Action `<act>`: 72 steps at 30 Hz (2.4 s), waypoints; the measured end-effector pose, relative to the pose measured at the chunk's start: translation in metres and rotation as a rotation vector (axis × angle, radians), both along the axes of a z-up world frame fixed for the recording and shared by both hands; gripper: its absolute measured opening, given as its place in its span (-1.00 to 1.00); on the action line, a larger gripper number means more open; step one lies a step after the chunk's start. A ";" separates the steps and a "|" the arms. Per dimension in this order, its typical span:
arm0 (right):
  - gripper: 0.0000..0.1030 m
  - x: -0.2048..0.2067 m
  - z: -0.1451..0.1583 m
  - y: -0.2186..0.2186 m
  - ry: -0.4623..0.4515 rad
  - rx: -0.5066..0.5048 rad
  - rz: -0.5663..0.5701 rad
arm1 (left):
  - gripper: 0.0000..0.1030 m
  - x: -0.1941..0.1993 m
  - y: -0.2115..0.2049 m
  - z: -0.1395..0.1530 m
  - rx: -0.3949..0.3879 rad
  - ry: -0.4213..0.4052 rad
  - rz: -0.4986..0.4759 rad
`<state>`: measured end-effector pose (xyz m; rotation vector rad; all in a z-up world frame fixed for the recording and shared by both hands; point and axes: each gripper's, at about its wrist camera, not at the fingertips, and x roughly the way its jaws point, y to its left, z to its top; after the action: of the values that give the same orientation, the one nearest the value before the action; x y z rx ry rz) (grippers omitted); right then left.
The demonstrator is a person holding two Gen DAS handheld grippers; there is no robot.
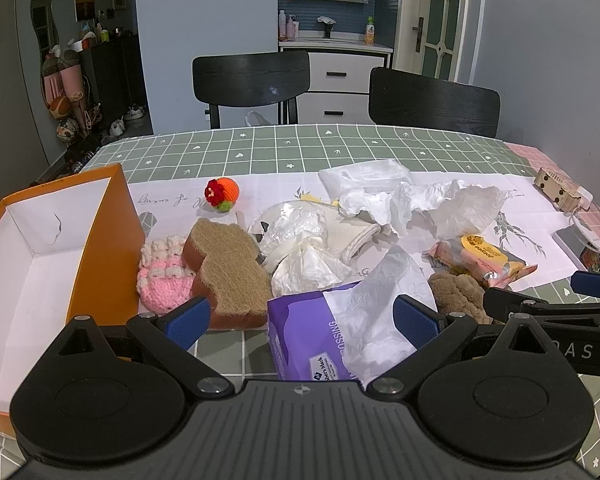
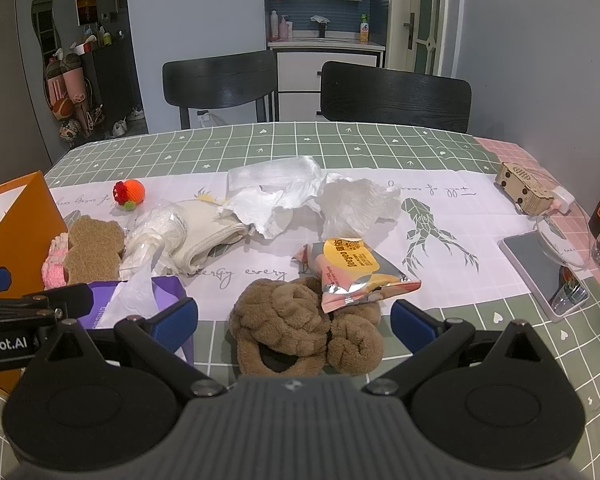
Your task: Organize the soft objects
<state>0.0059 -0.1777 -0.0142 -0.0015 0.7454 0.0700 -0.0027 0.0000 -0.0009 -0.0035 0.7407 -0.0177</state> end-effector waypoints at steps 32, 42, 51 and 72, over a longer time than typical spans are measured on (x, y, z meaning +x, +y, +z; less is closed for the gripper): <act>0.95 -0.002 0.001 -0.002 -0.001 0.002 -0.001 | 1.00 0.001 0.001 0.000 0.001 -0.010 -0.007; 0.95 0.009 0.015 -0.027 -0.081 0.086 0.050 | 1.00 0.024 0.007 0.017 0.014 -0.055 -0.053; 0.95 0.032 0.004 -0.062 -0.122 0.145 0.087 | 1.00 0.078 0.014 0.026 0.028 -0.024 -0.135; 0.95 0.052 -0.021 -0.075 -0.056 0.101 0.000 | 1.00 0.181 0.013 -0.065 -0.039 0.368 -0.110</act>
<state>0.0575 -0.2523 -0.0349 0.0923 0.6849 0.1067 0.1779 0.0129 -0.0655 -0.0034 1.1083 -0.1398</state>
